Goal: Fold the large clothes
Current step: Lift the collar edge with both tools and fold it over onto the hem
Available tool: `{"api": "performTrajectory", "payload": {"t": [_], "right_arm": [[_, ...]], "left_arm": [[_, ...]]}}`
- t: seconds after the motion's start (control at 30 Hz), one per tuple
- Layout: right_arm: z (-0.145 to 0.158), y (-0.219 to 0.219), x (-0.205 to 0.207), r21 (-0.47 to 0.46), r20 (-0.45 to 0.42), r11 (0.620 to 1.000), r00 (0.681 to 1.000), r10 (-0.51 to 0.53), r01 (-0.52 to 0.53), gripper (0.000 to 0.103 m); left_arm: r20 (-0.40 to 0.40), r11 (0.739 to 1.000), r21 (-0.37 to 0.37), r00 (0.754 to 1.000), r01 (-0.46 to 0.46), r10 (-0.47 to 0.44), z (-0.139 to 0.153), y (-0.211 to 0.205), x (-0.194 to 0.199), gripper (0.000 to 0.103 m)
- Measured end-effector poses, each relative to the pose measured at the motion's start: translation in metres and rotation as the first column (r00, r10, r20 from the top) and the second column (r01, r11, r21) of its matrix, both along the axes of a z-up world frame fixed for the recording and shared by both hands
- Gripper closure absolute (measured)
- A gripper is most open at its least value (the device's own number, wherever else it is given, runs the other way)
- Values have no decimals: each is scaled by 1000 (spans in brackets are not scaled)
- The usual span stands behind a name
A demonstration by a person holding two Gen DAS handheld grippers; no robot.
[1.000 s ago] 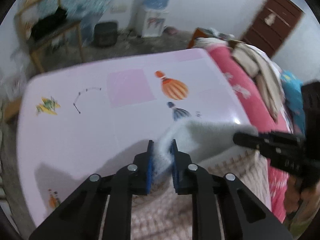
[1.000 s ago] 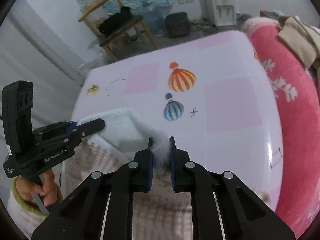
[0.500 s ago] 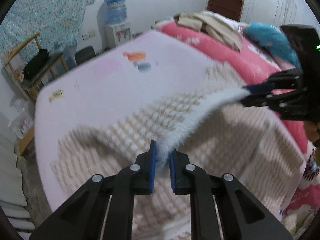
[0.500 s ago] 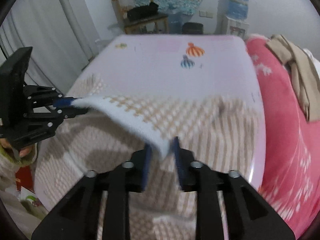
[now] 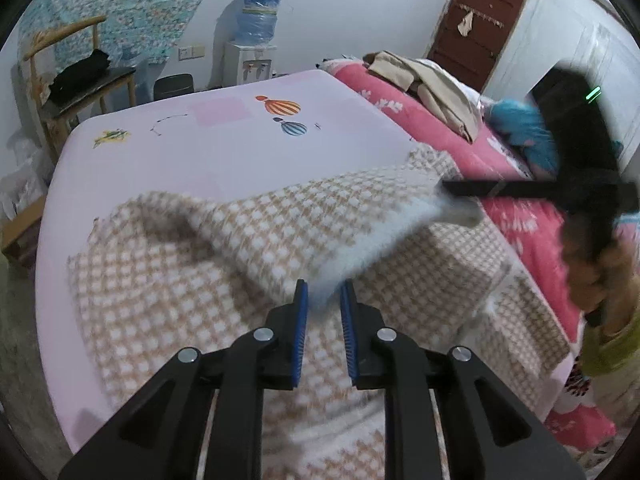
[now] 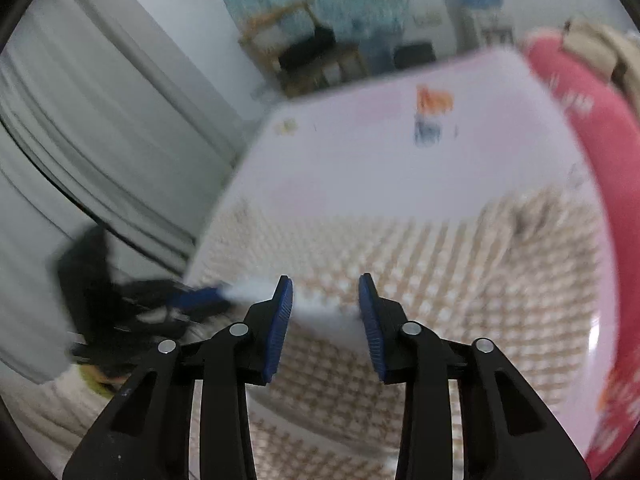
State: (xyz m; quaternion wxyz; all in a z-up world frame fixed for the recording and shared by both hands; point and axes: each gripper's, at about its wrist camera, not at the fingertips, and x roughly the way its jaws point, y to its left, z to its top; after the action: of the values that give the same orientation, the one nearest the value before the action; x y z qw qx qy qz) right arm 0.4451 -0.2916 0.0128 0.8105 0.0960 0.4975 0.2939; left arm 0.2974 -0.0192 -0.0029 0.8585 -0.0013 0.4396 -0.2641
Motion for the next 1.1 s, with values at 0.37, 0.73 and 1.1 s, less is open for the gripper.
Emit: {"api": "performTrajectory", "payload": {"t": [0.37, 0.73, 1.1], "right_arm": [[-21, -1, -22, -58, 7, 998, 1000, -8, 8, 71], [-9, 3, 49, -178, 108, 978, 990, -86, 104, 74], [-26, -16, 36, -225, 73, 968, 993, -95, 110, 78]], "left_arm": [[26, 999, 8, 999, -48, 48, 19, -5, 29, 87], [-41, 993, 95, 997, -66, 70, -28, -35, 79, 87], [-14, 995, 78, 998, -56, 57, -28, -10, 71, 86]]}}
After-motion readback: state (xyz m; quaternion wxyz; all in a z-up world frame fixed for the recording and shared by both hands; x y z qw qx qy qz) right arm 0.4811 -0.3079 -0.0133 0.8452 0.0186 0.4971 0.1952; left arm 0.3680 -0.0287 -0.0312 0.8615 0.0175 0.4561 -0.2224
